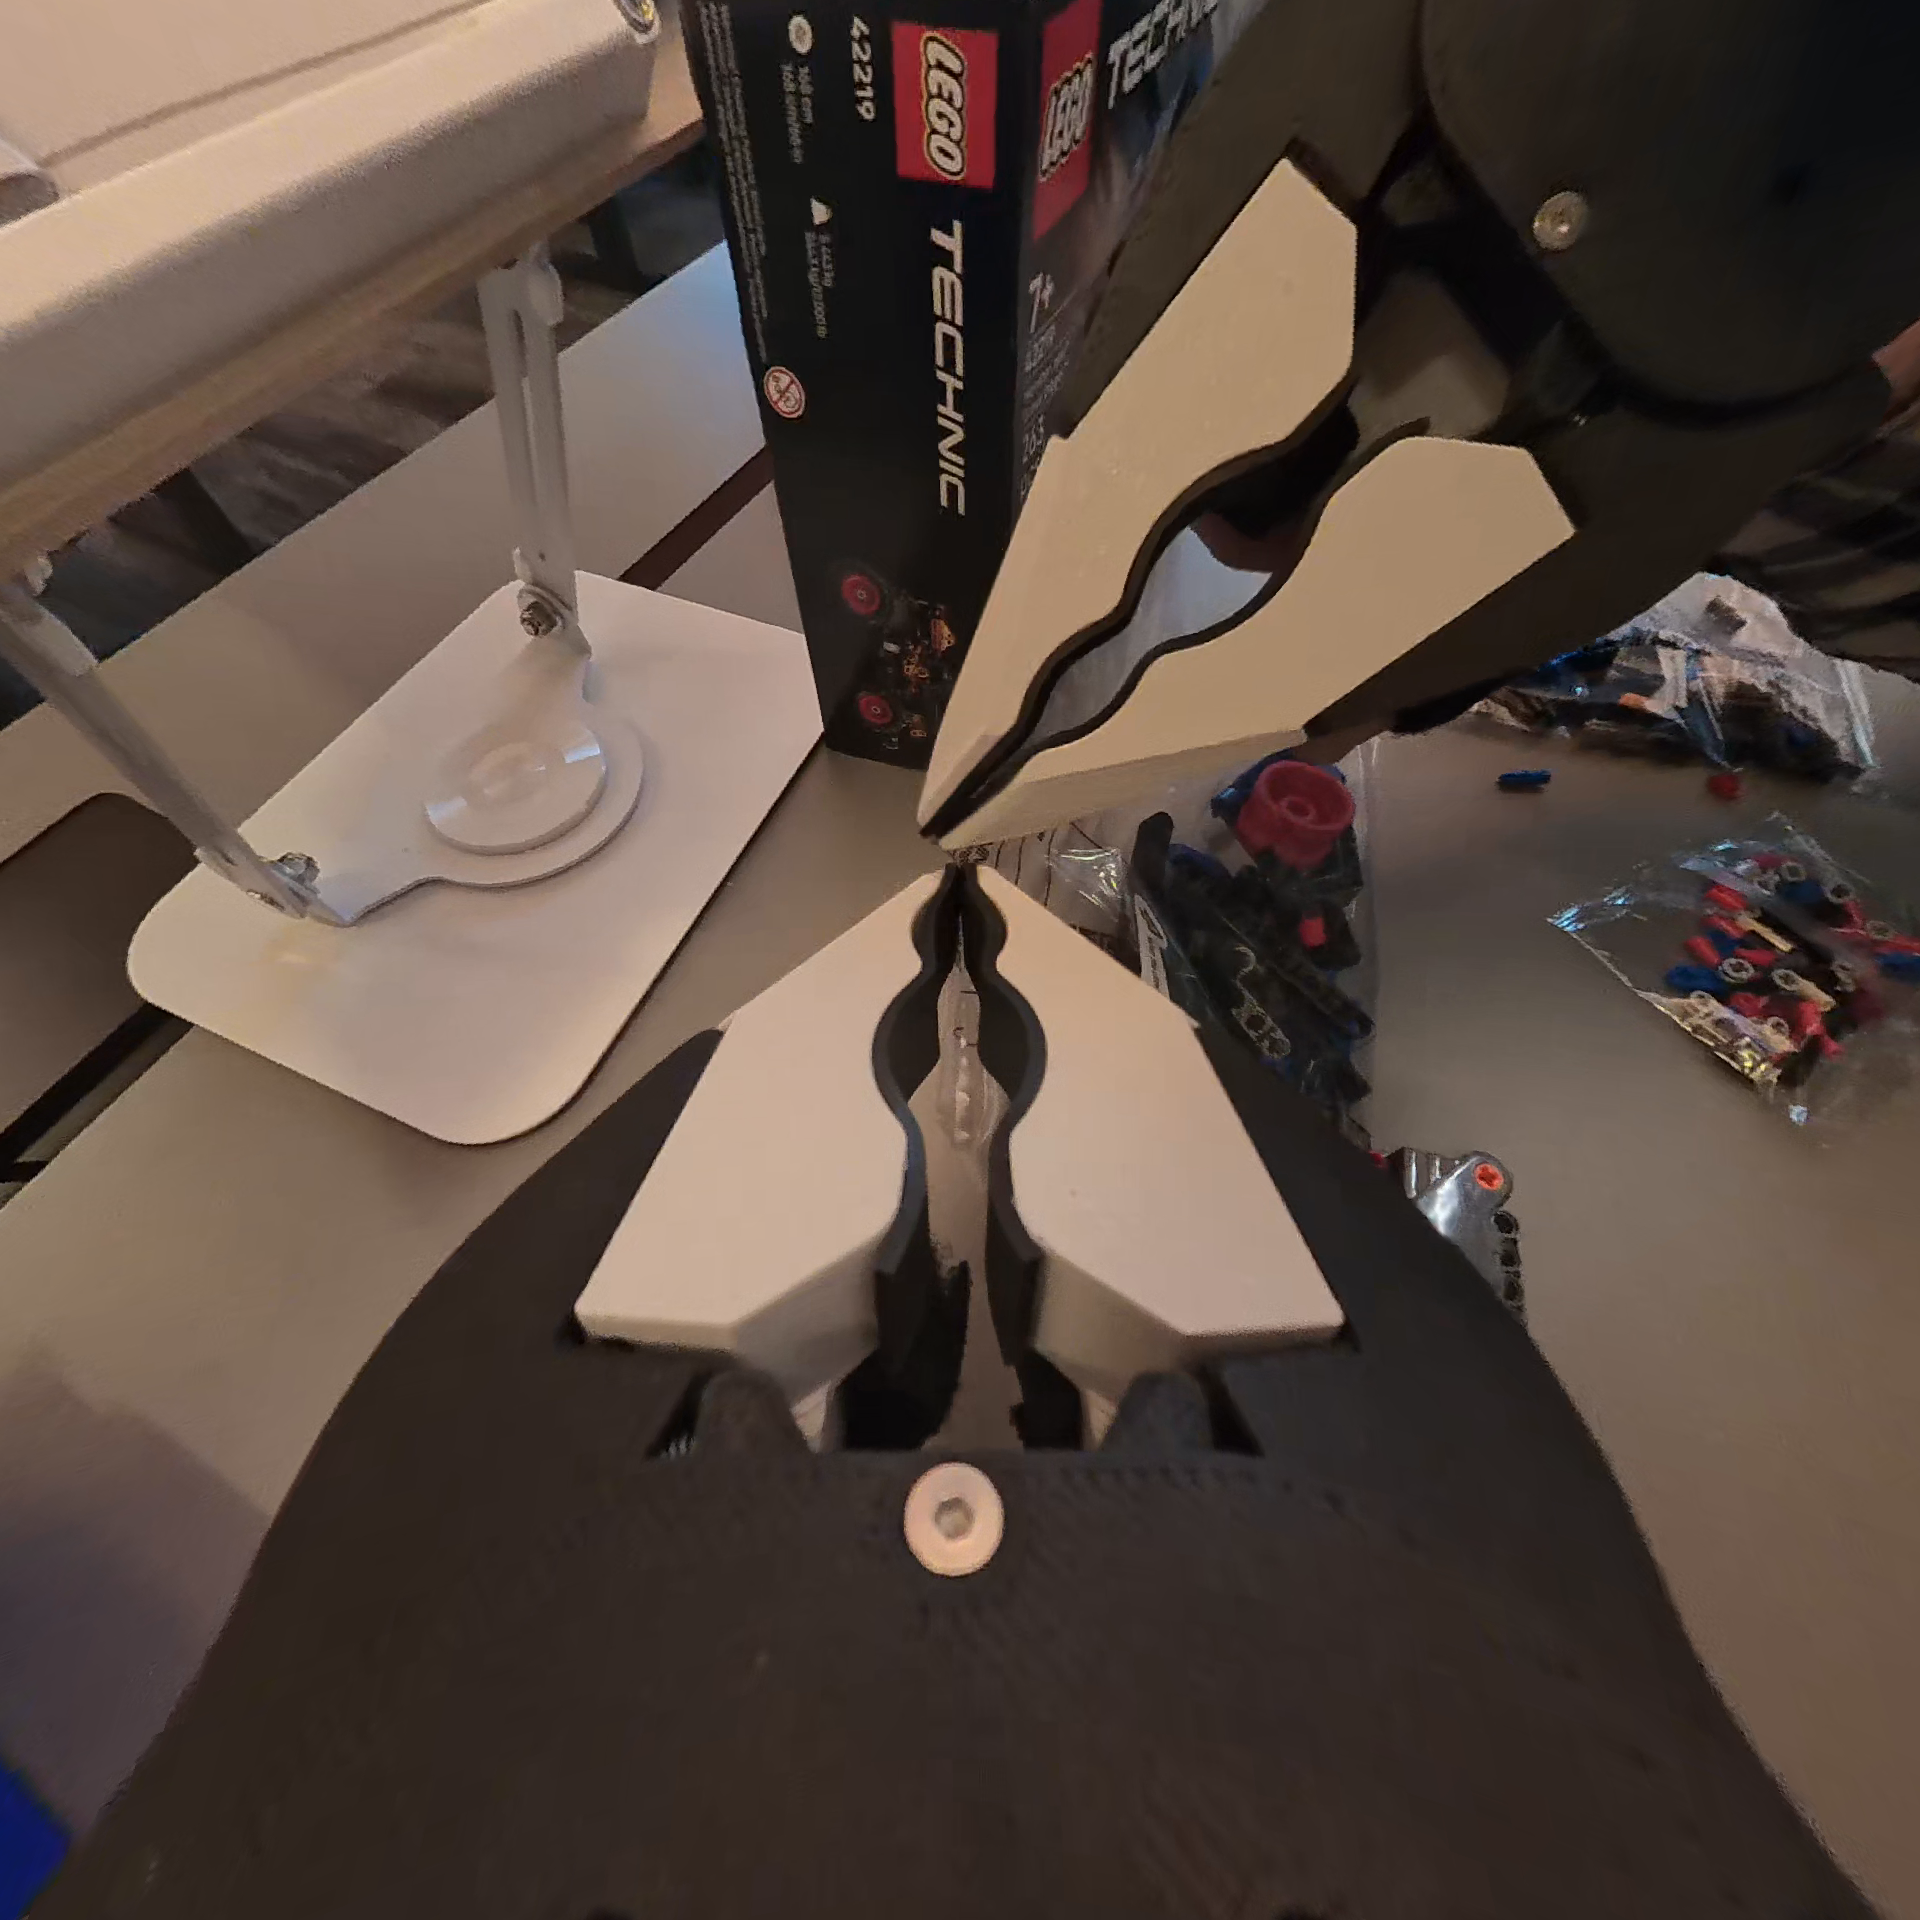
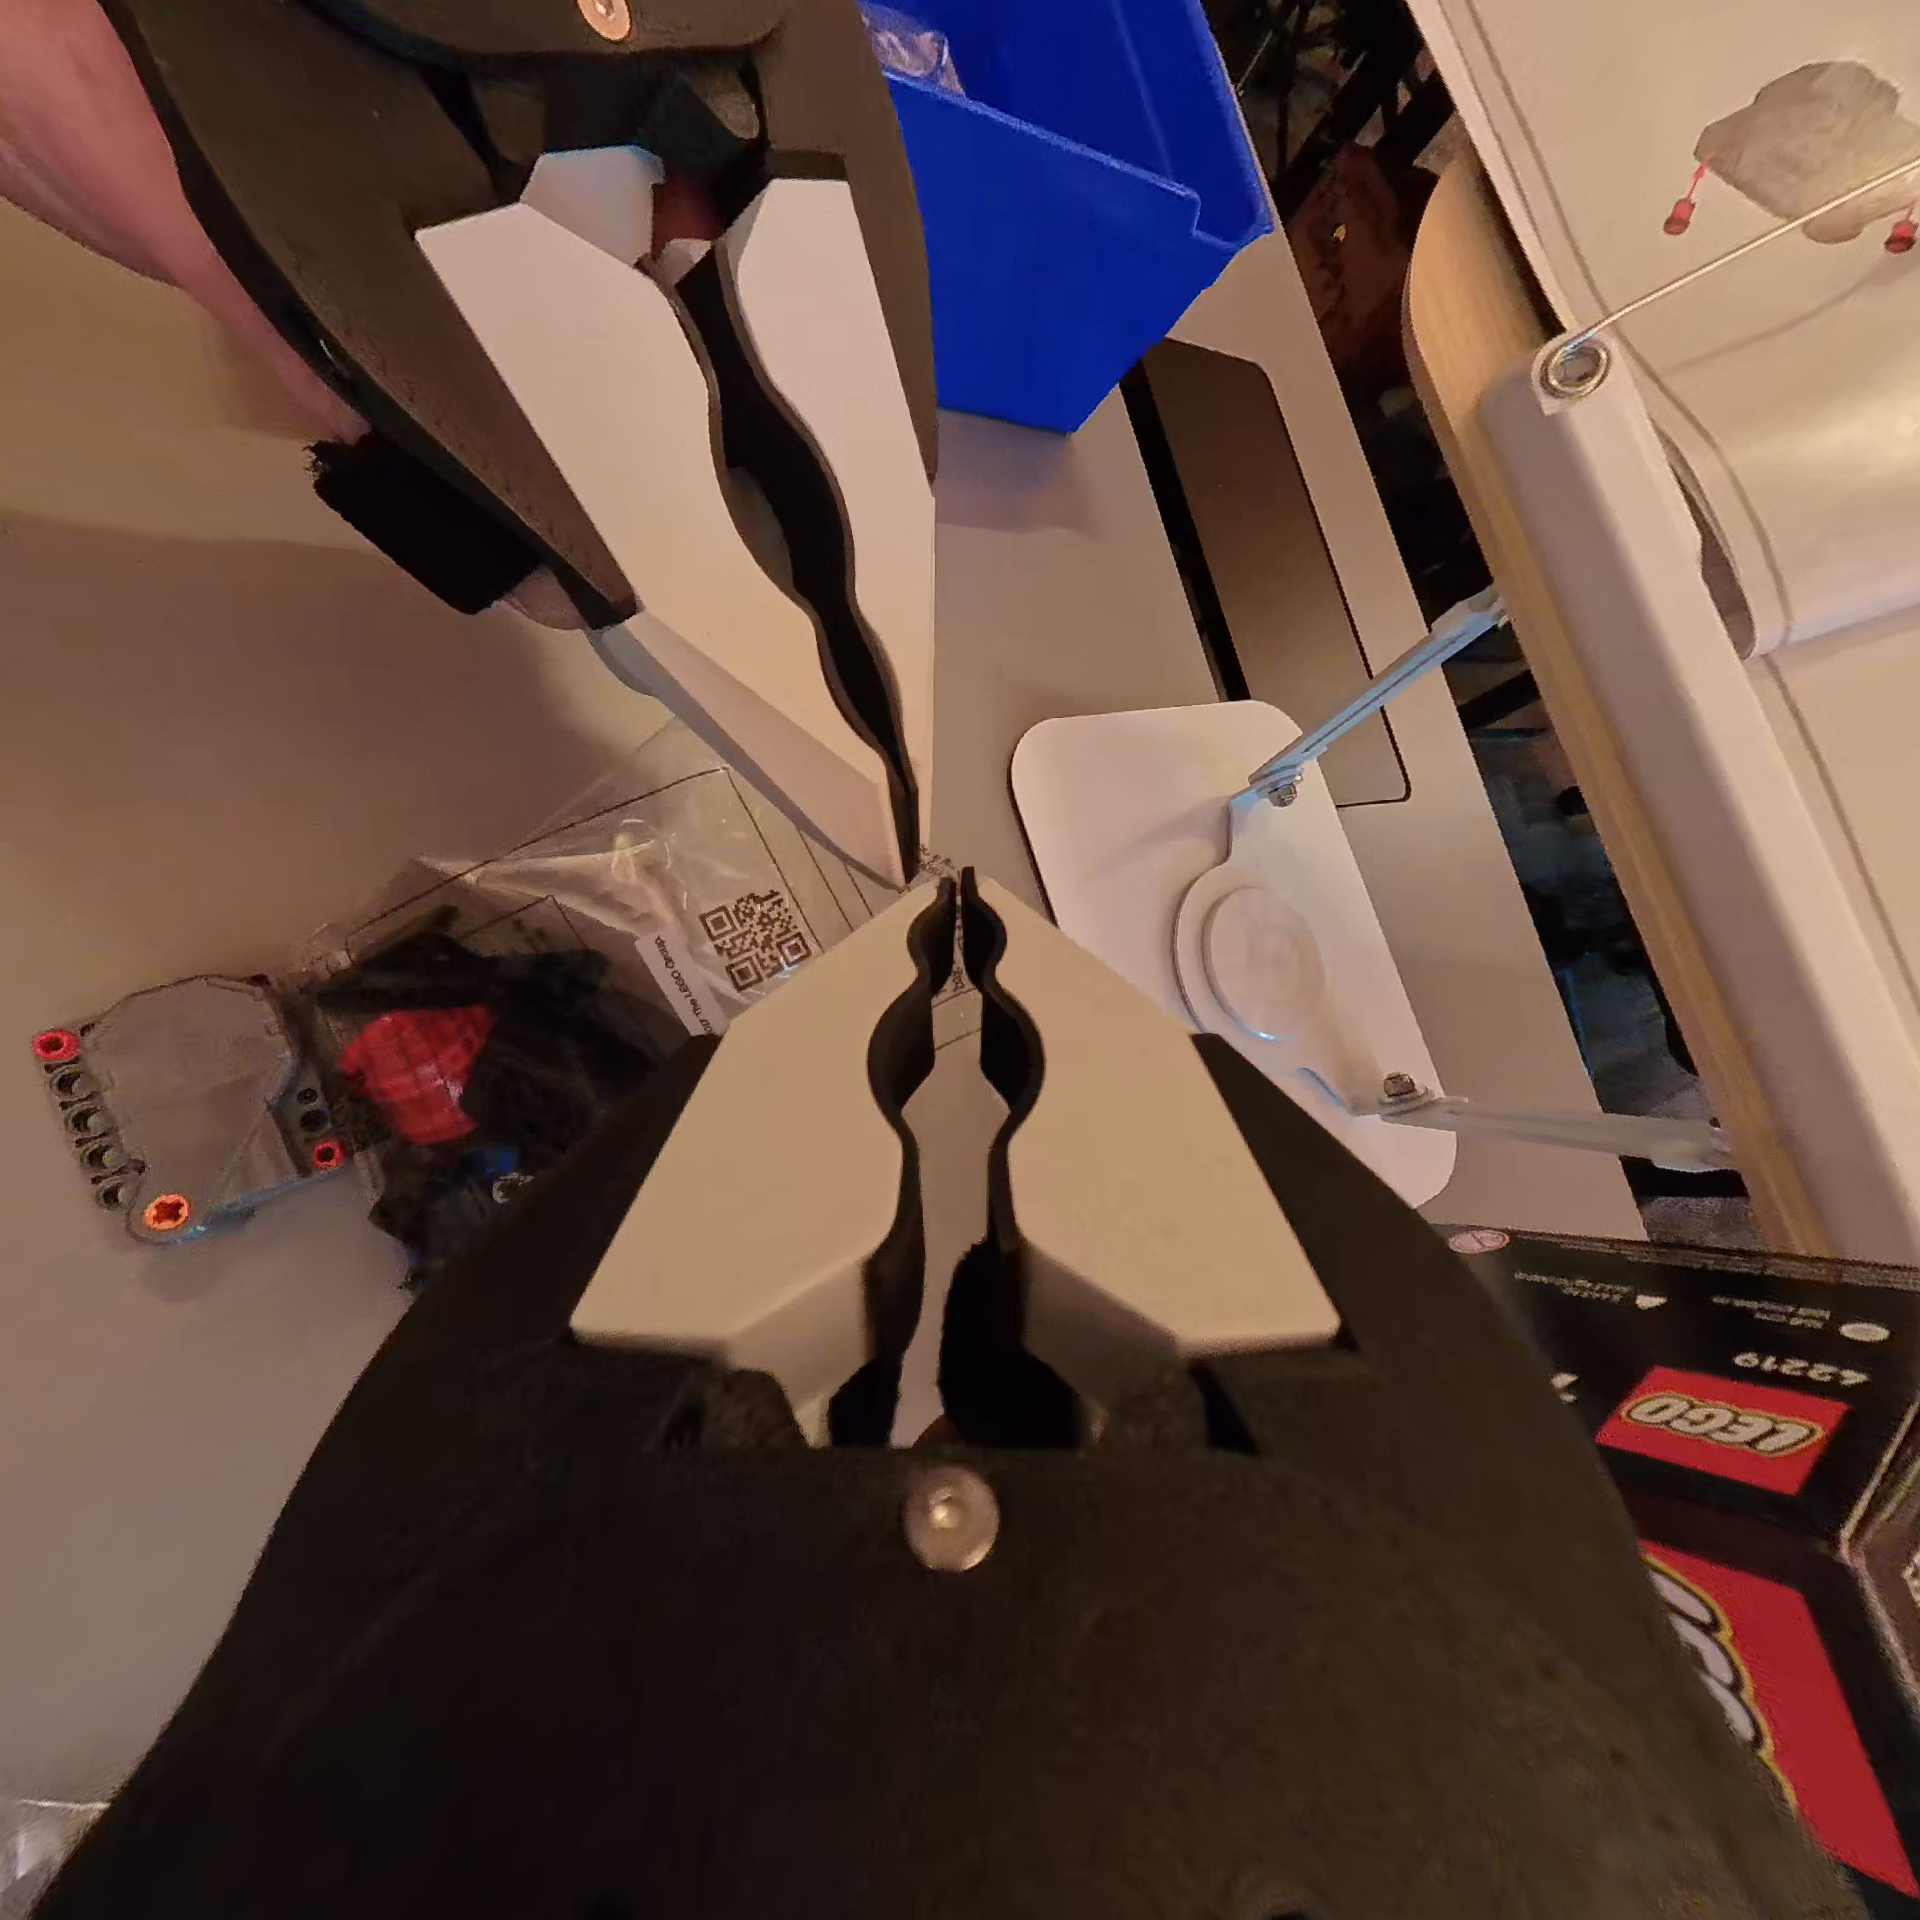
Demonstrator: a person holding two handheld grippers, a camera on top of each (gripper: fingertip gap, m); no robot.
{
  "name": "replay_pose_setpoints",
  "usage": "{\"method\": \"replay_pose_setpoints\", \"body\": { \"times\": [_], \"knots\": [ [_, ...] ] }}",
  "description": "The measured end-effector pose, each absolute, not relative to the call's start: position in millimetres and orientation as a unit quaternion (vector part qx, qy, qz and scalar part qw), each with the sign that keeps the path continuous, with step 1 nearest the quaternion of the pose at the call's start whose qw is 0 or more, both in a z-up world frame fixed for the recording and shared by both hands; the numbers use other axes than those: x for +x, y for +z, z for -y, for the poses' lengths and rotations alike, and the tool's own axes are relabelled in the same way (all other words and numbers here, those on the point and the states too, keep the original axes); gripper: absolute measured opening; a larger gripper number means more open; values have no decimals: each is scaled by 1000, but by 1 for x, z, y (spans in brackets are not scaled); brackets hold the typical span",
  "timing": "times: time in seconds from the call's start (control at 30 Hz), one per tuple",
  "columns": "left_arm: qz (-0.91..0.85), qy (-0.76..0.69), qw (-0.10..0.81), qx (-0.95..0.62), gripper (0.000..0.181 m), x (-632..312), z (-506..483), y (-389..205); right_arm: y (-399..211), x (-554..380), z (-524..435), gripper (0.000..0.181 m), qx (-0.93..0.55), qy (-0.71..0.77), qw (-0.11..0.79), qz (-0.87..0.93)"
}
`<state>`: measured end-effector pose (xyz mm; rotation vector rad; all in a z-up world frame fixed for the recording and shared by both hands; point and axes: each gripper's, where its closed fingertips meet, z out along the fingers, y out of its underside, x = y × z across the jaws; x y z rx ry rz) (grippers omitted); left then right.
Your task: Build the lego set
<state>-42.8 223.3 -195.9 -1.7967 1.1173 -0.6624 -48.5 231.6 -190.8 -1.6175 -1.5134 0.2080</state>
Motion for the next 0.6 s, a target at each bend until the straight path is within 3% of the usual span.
{"method": "replay_pose_setpoints", "body": {
  "times": [0.5, 0.6],
  "knots": [
    [-332, -316, 459, -761, 0, -48, -246, -185, -187, -53, -220, 0, -603, 25, 500, 620],
    [-315, -327, 446, -771, 0, -49, -251, -183, -205, -59, -214, 0, -573, -44, 494, 652]
  ]
}}
